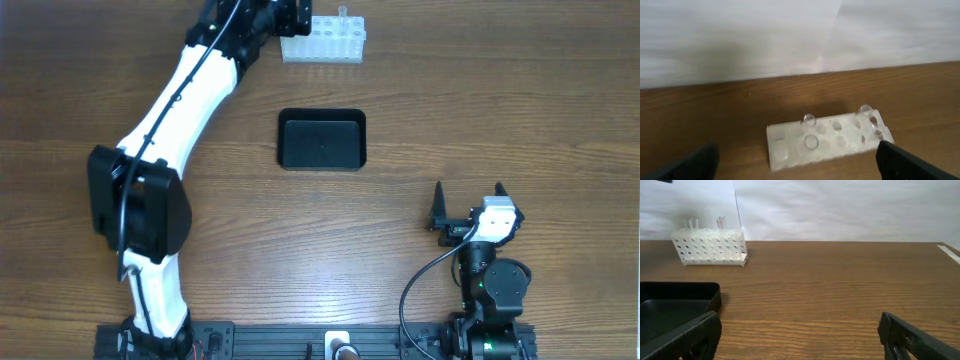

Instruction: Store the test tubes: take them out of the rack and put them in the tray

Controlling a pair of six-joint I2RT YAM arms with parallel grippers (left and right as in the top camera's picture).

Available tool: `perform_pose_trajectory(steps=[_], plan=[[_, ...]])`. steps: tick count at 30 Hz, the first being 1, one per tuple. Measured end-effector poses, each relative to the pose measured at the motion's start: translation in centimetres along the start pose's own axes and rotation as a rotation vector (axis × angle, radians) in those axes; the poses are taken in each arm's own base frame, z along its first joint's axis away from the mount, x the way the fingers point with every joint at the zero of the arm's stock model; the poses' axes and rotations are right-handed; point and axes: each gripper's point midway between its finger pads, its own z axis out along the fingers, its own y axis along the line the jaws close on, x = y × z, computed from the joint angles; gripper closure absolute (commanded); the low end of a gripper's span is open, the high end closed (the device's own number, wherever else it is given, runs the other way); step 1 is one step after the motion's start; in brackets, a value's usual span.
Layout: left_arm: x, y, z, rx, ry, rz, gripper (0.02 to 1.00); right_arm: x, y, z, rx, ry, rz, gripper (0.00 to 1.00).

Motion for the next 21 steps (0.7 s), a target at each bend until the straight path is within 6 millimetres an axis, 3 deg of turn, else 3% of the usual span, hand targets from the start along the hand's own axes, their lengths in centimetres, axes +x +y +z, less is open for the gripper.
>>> perform_pose_trajectory(steps=[4,9,14,21], plan=[[-0.2,-0.4,1.9,0.006,-0.004,0.003,0.020,0.0,0.0,0.0,0.000,0.000,-0.001,0.009],[1.2,-1.0,4.0,0.011,0.021,0.010,0.020,0.0,0.0,0.0,0.000,0.000,-0.001,0.007],[3.1,-1.2,5.4,0.017,0.059,0.014,0.020,0.0,0.0,0.0,0.000,0.000,-0.001,0.007],[3.4,-1.5,6.7,0.044,0.038,0.013,0.023,0.0,0.0,0.0,0.000,0.000,-0.001,0.009]])
